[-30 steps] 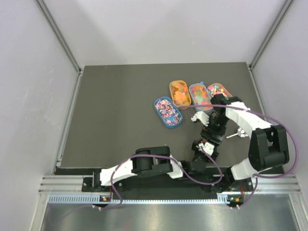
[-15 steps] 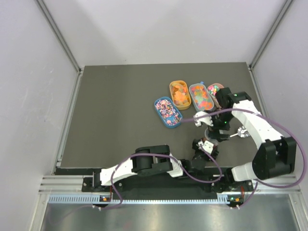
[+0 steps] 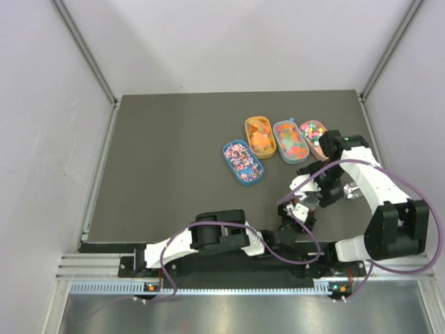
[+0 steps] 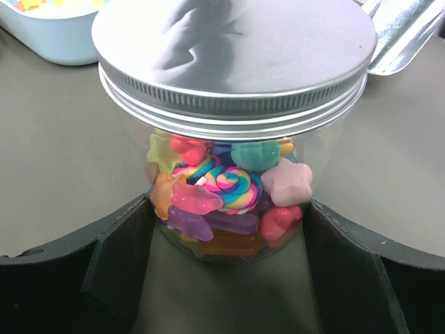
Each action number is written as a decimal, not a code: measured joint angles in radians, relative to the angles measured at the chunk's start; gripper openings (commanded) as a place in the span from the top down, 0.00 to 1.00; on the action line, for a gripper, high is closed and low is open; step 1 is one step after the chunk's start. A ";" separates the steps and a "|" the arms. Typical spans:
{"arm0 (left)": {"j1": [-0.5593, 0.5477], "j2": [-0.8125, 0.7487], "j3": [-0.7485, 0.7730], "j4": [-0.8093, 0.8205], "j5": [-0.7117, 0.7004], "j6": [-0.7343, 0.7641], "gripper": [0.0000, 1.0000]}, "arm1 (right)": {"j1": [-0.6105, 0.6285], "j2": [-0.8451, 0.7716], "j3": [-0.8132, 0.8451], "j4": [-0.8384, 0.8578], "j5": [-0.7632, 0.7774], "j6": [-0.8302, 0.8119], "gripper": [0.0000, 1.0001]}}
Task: Pack the candies
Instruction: Screw the bottle lid onto the packing bottle.
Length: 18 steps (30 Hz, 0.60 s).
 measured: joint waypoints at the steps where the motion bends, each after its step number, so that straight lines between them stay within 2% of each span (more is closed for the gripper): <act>1: 0.000 0.000 0.000 0.000 0.000 0.000 1.00 | -0.002 0.016 0.007 0.001 -0.001 -0.013 0.00; 6: 0.000 0.001 0.000 0.002 0.001 0.001 1.00 | -0.006 0.070 0.041 0.005 -0.028 -0.048 0.00; 18: 0.000 0.001 0.000 0.003 0.002 0.004 1.00 | -0.003 0.079 0.054 0.005 -0.067 -0.064 0.00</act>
